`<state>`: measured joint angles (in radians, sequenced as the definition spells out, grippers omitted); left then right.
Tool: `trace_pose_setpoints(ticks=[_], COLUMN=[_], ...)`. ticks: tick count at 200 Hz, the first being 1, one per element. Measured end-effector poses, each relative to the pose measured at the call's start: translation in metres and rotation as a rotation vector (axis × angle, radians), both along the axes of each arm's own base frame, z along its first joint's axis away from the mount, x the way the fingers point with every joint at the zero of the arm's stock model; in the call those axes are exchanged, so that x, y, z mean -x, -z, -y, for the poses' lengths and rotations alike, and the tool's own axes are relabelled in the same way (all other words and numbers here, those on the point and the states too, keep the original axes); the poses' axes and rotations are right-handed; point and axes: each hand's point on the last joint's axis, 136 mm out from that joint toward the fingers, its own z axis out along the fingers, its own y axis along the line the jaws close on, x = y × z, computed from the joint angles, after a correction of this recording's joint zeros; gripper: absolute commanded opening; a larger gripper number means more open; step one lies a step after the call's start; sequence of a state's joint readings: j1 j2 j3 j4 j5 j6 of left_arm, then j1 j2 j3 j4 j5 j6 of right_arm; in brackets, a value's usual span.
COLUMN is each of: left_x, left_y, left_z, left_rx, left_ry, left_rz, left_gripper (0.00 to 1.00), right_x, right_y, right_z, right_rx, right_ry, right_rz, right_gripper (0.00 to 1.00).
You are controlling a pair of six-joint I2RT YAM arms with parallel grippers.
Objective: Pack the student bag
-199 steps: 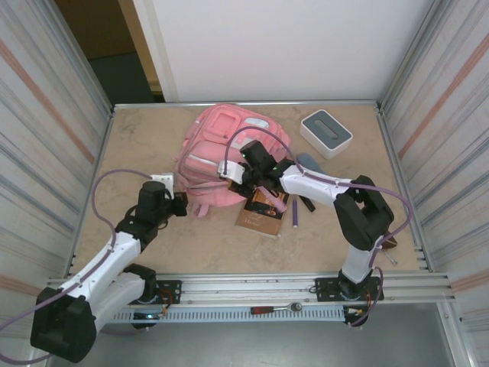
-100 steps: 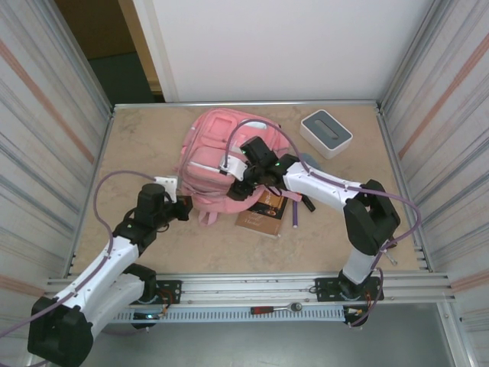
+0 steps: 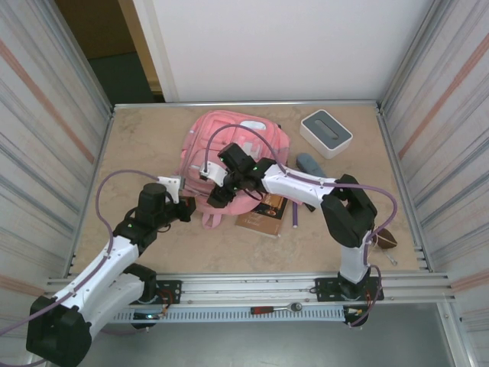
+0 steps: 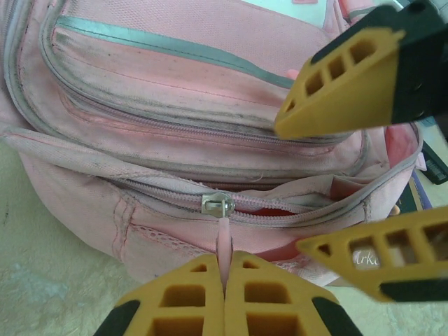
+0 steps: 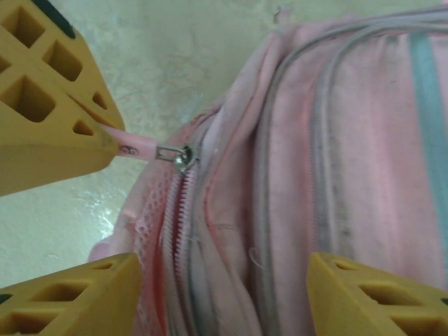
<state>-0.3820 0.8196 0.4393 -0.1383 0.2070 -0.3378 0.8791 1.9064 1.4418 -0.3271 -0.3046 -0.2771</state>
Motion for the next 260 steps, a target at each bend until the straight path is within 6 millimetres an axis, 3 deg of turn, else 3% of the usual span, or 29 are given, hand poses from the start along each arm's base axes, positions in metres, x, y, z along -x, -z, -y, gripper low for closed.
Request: trace_pose_setpoints(ticks=[18,44,74,109,162,180,226,260], left_x=[0.0,-0.001,-0.008,-0.017,-0.021,-0.021,-0.02,-0.016], left_y=[0.0,0.0,0.0,0.001,-0.012,-0.014,-0.018,-0.019], left_z=[0.0,-0.002,-0.017,-0.049,-0.054,-0.05,-0.038,-0.024], left_rx=[-0.001,-0.005,0.005,0.034,0.058,0.074,0.134,0.141], left_ry=[-0.001,-0.01,-0.065,-0.18,-0.202,-0.186,-0.144,-0.094], left_rz=[0.0,0.001,0.001,0.016,0.07,0.071,0.069,0.07], left_gripper=[0.0,0.0,0.0,0.0,0.0,0.0,0.0,0.0], right_x=[0.0,0.001,0.009,0.01,0.005,0.002,-0.005,-0.016], right_y=[0.005,0.013,0.018,0.0,-0.02,-0.021,-0.017,-0.045], right_z=[-0.001,0.002,0.017,0.035,0.044,0.049,0.061,0.04], right_rx=[0.009,0.013,0.018,-0.011,-0.045,-0.043,-0.028,-0.159], right_ry=[0.008,0.015,0.019,0.032,0.032,0.043,0.113,0.16], right_rz=[0.003,0.001,-0.002,0.023,0.044,0.038,-0.024,-0.104], right_gripper=[0.15,0.0,0.0,0.0,0.0,0.08,0.42,0.55])
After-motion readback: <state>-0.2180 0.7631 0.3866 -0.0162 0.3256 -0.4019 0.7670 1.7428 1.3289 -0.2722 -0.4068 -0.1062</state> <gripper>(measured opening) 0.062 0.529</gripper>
